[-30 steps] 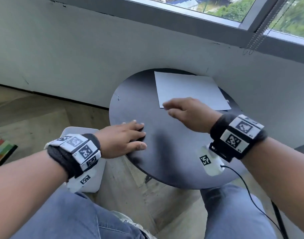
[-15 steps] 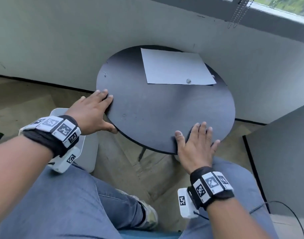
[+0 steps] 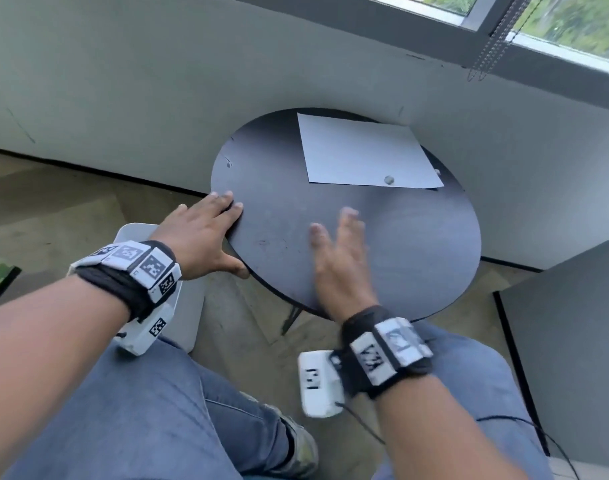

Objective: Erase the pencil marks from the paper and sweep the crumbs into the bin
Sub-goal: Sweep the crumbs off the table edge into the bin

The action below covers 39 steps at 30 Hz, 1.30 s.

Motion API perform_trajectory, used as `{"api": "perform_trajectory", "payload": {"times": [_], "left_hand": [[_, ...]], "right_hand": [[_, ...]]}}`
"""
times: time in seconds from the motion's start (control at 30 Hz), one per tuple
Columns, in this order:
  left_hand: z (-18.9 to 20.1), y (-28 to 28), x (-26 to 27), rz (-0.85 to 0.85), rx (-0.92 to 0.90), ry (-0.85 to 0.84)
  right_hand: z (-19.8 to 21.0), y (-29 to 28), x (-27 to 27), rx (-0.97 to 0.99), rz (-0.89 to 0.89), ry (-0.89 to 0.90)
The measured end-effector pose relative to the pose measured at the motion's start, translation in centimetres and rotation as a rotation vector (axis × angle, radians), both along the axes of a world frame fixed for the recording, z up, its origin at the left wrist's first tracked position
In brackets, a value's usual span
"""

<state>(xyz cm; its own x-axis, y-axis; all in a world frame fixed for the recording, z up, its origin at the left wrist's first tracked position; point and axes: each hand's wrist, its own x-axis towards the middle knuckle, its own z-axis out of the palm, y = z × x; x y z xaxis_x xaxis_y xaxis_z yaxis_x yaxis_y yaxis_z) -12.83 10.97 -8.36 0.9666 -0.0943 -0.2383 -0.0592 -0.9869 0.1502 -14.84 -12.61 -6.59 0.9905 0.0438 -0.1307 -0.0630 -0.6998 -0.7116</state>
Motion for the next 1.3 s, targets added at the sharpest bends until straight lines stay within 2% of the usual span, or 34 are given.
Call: {"api": "perform_trajectory", "payload": {"times": [0.07,0.13,0.27,0.33,0.4,0.43,0.5,0.57,0.63,0.7,0.77,0.87,0.93,0.97,1.0,1.07,1.13,1.17,1.23,1.3], "left_hand": [[-0.2,0.0,0.0,0.002,-0.018,0.002],[-0.2,-0.1,0.0,0.005,-0.034,-0.002],[-0.4,0.1,0.1,0.02,-0.055,0.004],[-0.3,0.3,0.1,0.014,-0.039,0.008],[-0.4,0.3,0.1,-0.006,-0.018,0.009],[-0.3,0.3,0.1,-0.006,-0.025,0.012],[-0.4,0.3,0.1,0.007,-0.056,0.01],[-0.5,0.2,0.0,0.008,-0.074,0.015],[-0.6,0.2,0.1,0.005,-0.082,0.012],[-0.6,0.3,0.2,0.008,-0.08,0.009],[-0.8,0.4,0.3,0.006,-0.074,0.003],[-0.9,0.6,0.5,-0.015,-0.073,0.027],[-0.6,1.3,0.7,-0.052,-0.105,0.047],[-0.4,2.0,0.7,-0.055,-0.156,0.048],[-0.2,3.0,0.6,-0.035,-0.224,0.033],[-0.3,5.7,0.3,0.091,-0.362,-0.061],[-1.2,9.1,0.1,0.304,-0.402,-0.125],[-1.9,10.9,0.0,0.415,-0.371,-0.092],[-4.0,14.5,-0.3,0.582,-0.279,0.103],[-6.3,17.1,-1.1,0.673,-0.174,0.288]], "right_hand": [[-0.9,-4.3,0.9,-0.26,-0.145,0.107],[-1.8,-5.0,0.6,-0.461,-0.176,0.201],[-2.5,2.6,-0.3,-0.517,0.054,0.189],[-2.3,6.1,-1.1,-0.48,0.218,0.132],[-1.8,7.5,-1.6,-0.315,0.361,0.086],[-1.3,7.3,-1.5,-0.187,0.378,0.06],[-0.8,5.2,-0.2,-0.039,0.239,-0.021],[-0.7,2.0,1.9,-0.151,0.037,-0.004],[-1.1,0.1,2.9,-0.376,-0.045,0.144],[-1.5,1.6,2.5,-0.487,0.032,0.197],[-1.8,4.5,1.3,-0.463,0.193,0.166],[-1.1,6.5,0.9,-0.221,0.363,0.09],[-0.5,5.6,2.5,-0.014,0.279,0.031],[-0.3,4.8,3.7,0.001,0.212,0.021],[-0.4,4.0,4.9,-0.048,0.148,0.029],[-0.8,2.9,6.5,-0.271,0.093,0.079],[-1.2,3.5,6.2,-0.478,0.166,0.124],[-1.4,4.1,5.3,-0.528,0.239,0.136],[-0.7,5.1,3.0,-0.526,0.409,0.144],[0.7,5.0,1.9,-0.393,0.501,0.151]]}}
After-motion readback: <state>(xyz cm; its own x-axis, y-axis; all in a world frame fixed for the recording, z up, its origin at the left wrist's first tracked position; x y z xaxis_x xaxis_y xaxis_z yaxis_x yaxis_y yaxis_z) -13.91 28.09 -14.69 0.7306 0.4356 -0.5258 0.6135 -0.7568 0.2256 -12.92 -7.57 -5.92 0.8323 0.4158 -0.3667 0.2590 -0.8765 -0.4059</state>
